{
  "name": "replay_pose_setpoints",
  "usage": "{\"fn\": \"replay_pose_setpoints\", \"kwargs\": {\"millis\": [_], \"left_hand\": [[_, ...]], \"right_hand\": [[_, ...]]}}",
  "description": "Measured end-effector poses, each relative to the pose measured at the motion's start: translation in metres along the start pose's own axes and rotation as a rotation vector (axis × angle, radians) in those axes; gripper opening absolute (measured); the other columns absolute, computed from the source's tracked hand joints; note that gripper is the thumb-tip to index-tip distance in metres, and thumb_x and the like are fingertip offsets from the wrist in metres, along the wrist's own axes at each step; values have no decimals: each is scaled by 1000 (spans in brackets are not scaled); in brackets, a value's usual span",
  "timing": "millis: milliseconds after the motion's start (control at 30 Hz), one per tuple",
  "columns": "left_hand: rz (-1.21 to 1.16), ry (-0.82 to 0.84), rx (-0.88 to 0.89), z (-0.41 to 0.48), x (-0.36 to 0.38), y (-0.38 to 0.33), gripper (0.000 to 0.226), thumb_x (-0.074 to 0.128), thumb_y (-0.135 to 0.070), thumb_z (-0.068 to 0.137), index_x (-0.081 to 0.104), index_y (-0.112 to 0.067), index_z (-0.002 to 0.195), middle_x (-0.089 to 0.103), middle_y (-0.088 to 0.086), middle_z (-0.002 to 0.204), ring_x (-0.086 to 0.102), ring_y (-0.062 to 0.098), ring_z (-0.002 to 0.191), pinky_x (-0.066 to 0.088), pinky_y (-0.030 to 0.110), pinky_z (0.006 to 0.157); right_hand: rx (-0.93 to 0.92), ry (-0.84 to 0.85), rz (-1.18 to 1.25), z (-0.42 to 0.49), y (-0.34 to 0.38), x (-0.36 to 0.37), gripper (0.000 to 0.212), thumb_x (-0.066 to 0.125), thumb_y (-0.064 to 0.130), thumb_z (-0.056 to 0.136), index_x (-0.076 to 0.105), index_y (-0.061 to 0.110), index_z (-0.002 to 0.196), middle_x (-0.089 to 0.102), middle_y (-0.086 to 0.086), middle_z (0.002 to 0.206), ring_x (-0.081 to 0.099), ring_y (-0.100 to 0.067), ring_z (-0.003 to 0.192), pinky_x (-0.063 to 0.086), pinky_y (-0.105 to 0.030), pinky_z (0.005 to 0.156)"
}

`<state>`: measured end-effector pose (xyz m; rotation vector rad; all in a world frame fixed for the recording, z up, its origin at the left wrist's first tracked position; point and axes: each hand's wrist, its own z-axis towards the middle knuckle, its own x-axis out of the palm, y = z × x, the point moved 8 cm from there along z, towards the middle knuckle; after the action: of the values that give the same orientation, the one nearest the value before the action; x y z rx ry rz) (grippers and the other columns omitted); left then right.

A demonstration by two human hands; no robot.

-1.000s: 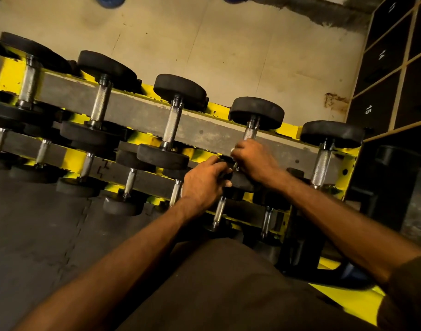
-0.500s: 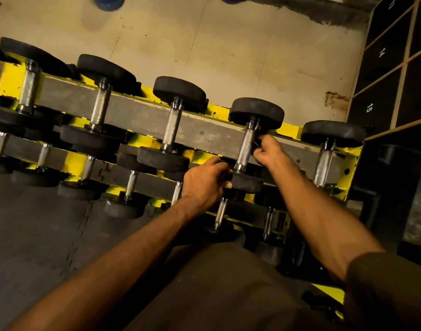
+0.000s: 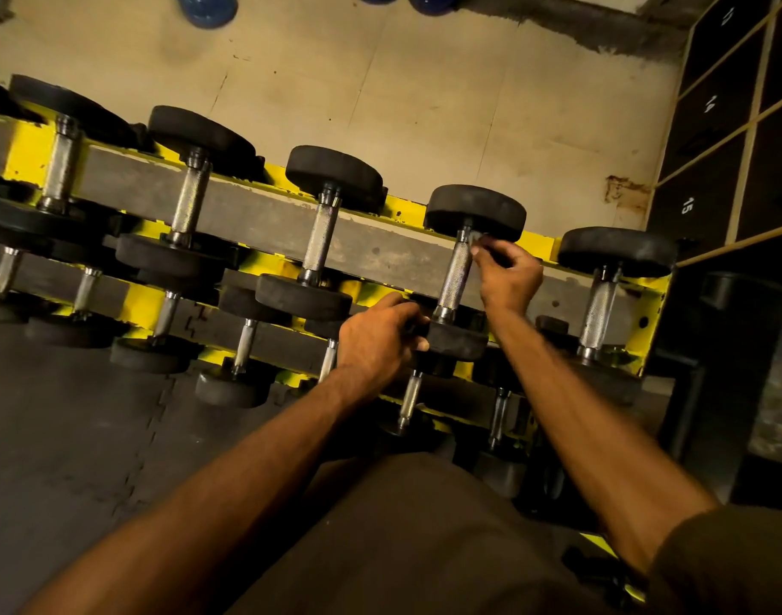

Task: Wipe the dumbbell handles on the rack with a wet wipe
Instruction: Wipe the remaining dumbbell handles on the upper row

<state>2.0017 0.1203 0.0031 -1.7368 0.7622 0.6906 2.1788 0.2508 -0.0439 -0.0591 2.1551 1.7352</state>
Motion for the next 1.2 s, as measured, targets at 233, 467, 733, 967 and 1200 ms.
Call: {"fn": "replay_pose_setpoints", "kwargs": {"millis": [233,467,733,967,1200], "left_hand": [[-5,-5,10,-1,2,0,26,79,-31,85,70,-24,108,60,-10,110,62,16,95,58,42,80],[5,-17,9,-2,3,-1,24,78,-30,86,70,-24,108,59,-11,110,62,15,94,57,39,80],[7,-30,4,-5,2,0,24,77,-31,86,70,-26,109,57,-12,109,61,14,94,56,36,78],[11,-40,-1,-4,4,2,25,78,-34,85,71,-27,108,59,-11,108,63,17,93,57,38,78],[-2,-27,14,-4,3,1,27,80,-33,84,70,-26,108,59,-11,108,62,15,94,58,39,78]], "right_hand": [[-966,237,-836,-18,45,37,35,72,-1,80,69,-1,115,70,-13,110,57,-30,89,51,-35,74],[-806,765,-1560,-46,50,93,27,66,18,90,67,4,112,65,-15,114,43,-34,124,42,-44,100],[-627,867,-1483,-50,60,91,21,62,13,93,66,3,110,58,-9,86,56,-21,81,46,-35,73],[-911,824,-1319,-63,47,72,19,67,24,91,72,10,102,68,-9,96,53,-23,99,42,-34,77],[-415,351,-564,-15,36,20,14,75,17,84,70,16,97,64,3,96,56,-10,87,45,-18,74]]}}
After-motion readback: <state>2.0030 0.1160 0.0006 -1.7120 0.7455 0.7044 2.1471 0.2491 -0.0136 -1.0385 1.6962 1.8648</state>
